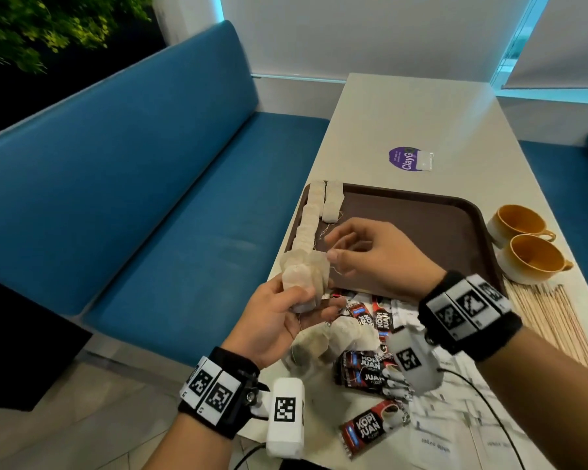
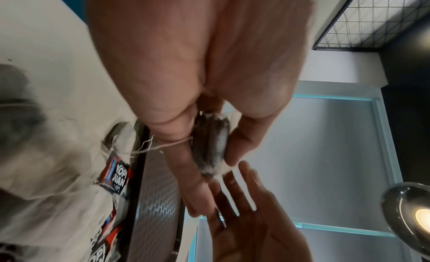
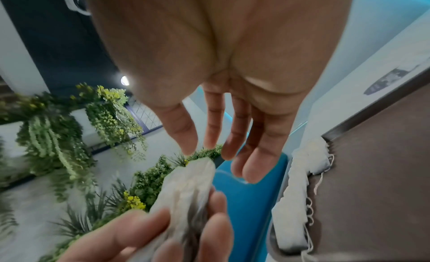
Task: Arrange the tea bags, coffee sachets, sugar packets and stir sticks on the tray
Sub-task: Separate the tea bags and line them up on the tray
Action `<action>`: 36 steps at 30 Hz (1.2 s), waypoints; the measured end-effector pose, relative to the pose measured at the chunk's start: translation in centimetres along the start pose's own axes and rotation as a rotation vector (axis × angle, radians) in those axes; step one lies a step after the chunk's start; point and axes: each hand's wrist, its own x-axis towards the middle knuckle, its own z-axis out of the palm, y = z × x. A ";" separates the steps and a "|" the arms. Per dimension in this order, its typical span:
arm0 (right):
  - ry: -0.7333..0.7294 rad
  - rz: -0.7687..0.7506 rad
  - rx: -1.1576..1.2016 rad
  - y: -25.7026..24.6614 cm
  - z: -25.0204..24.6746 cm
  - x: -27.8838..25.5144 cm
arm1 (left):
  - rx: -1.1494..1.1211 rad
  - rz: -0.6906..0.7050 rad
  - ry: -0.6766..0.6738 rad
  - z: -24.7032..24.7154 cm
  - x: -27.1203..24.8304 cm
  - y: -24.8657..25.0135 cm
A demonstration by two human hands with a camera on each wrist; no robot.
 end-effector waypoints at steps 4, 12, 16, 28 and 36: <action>0.063 0.065 0.171 0.7 1.2 -3.2 | 0.079 -0.055 -0.084 0.4 -1.1 0.1; 0.163 0.038 0.313 2.5 2.6 -5.7 | 0.149 -0.055 -0.009 0.6 -1.4 -1.0; 0.194 0.046 0.306 2.7 2.3 -5.6 | 0.145 -0.042 0.065 0.5 -1.1 -1.3; 0.279 0.107 0.526 1.8 1.9 -4.5 | -0.002 -0.012 0.162 0.1 -0.4 -1.4; 0.229 0.112 0.417 3.2 2.8 -3.8 | 0.112 0.032 0.123 0.1 0.7 -2.0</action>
